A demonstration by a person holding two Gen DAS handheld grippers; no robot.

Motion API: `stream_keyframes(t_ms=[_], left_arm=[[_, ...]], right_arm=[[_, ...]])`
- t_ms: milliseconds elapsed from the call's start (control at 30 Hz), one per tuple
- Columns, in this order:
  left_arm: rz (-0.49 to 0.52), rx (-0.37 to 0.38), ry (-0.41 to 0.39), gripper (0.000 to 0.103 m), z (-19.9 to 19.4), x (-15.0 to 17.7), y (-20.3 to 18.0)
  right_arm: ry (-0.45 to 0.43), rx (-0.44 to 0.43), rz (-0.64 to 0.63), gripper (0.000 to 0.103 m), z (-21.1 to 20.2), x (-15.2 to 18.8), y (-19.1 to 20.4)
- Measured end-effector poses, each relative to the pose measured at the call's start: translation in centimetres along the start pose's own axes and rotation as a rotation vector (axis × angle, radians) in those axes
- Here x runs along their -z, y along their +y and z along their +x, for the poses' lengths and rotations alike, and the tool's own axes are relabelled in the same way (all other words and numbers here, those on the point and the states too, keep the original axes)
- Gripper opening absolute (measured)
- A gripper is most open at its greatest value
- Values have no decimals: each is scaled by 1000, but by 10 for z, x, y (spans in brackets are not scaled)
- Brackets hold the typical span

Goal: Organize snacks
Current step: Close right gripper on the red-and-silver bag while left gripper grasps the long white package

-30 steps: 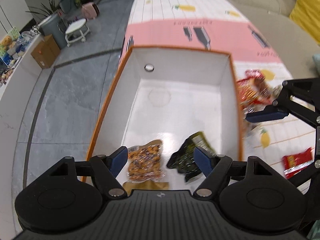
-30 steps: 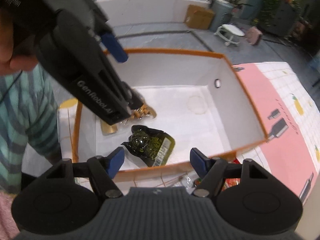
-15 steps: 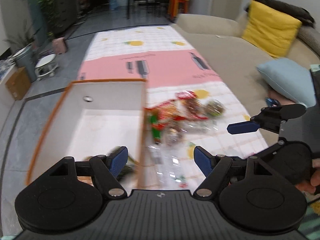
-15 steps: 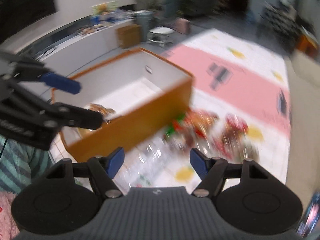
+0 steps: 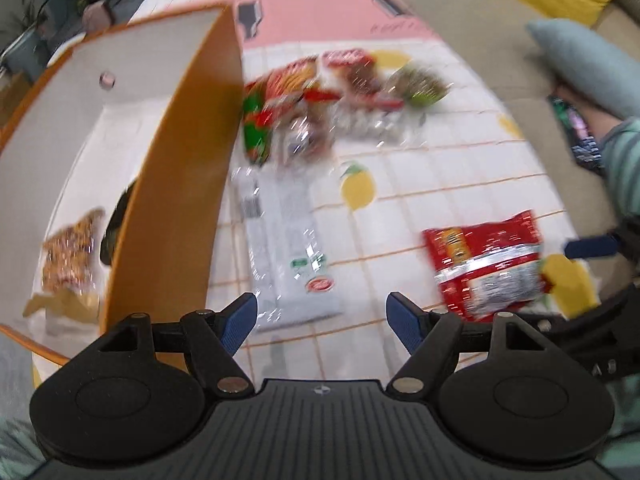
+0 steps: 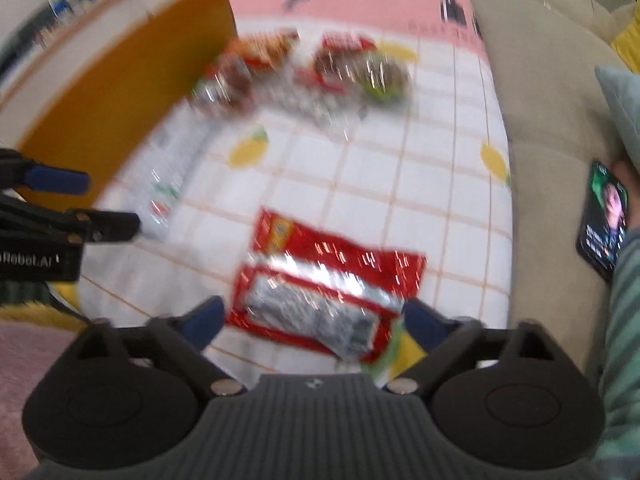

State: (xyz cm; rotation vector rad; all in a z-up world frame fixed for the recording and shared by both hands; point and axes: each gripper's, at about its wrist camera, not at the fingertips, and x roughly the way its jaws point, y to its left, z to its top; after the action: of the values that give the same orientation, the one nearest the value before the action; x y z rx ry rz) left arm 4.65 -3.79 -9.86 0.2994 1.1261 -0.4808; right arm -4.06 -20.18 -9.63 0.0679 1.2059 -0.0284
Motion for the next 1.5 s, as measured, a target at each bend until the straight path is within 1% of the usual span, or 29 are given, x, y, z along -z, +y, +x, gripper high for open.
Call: stream_keyframes(t_ms=[67, 100, 167, 233, 267, 300, 367, 433, 500, 567, 600, 667, 733, 767, 867, 933, 1033, 1100, 1133, 1200, 1233, 1267, 1300, 1333, 1367, 1433, 1500], left_arm=[[-18, -3, 3, 87, 6, 0, 2], [-24, -8, 2, 87, 9, -2, 3], [-33, -23, 4, 87, 13, -3, 4], [-36, -26, 12, 87, 19, -4, 3], [-36, -32, 14, 88, 22, -4, 2], [-35, -38, 18, 88, 24, -4, 2], [-32, -45, 20, 88, 28, -5, 1], [-36, -47, 30, 88, 33, -6, 1], [-46, -45, 42, 87, 39, -6, 2], [-56, -41, 44, 87, 42, -6, 3], [-61, -39, 43, 86, 43, -6, 4], [-76, -20, 40, 85, 44, -6, 7], [-98, 4, 34, 77, 43, -6, 11], [-104, 10, 30, 75, 43, -6, 13], [-99, 29, 24, 73, 42, -6, 14], [-80, 38, 34, 72, 41, -5, 11], [-45, 87, 68, 72, 38, -1, 6], [-17, 113, 91, 72, 34, 1, 2], [-8, 117, 99, 71, 33, 3, 0], [-1, 113, 96, 73, 31, 4, 0], [-5, 106, 87, 77, 29, 3, 0], [-10, 100, 72, 78, 27, 3, 1], [-19, 105, 59, 80, 25, 1, 3], [-37, 107, 46, 86, 23, 0, 5], [-60, 107, 31, 88, 21, -1, 8], [-94, 99, 20, 89, 21, -6, 12], [-140, 91, 25, 91, 24, -12, 14]], right_arm=[[67, 9, 8, 93, 12, 3, -1], [86, 15, 10, 90, 17, 6, -2], [111, 32, -4, 88, 24, 7, 0], [129, 37, -15, 81, 30, 7, 1], [138, 39, -15, 81, 33, 6, 1], [139, 51, -17, 77, 34, 3, 2], [127, 51, -4, 73, 34, 1, 0], [106, 31, 26, 69, 33, -3, -5], [70, 29, 36, 62, 32, -8, -6], [37, 8, 56, 58, 31, -11, -9], [22, -7, 71, 54, 30, -13, -11], [-6, -33, 101, 49, 31, -17, -16], [-26, -60, 135, 46, 31, -18, -21], [-36, -75, 145, 41, 31, -17, -22], [-42, -137, 197, 40, 31, -16, -26], [-34, -182, 215, 40, 31, -14, -25], [-10, -234, 215, 41, 30, -8, -19], [0, -241, 173, 53, 27, -5, -11], [-9, -223, 140, 56, 23, -3, -7], [-54, -151, 57, 65, 13, 0, 3], [-78, -123, 26, 67, 9, 0, 7], [-105, -99, -1, 72, 4, 0, 9], [-130, -82, -21, 75, 1, 0, 11], [-152, -66, -44, 76, -2, -1, 11], [-172, -48, -70, 77, -3, -3, 11], [-199, -18, -138, 83, -4, -6, 11], [-217, -4, -234, 95, -1, -10, 11]])
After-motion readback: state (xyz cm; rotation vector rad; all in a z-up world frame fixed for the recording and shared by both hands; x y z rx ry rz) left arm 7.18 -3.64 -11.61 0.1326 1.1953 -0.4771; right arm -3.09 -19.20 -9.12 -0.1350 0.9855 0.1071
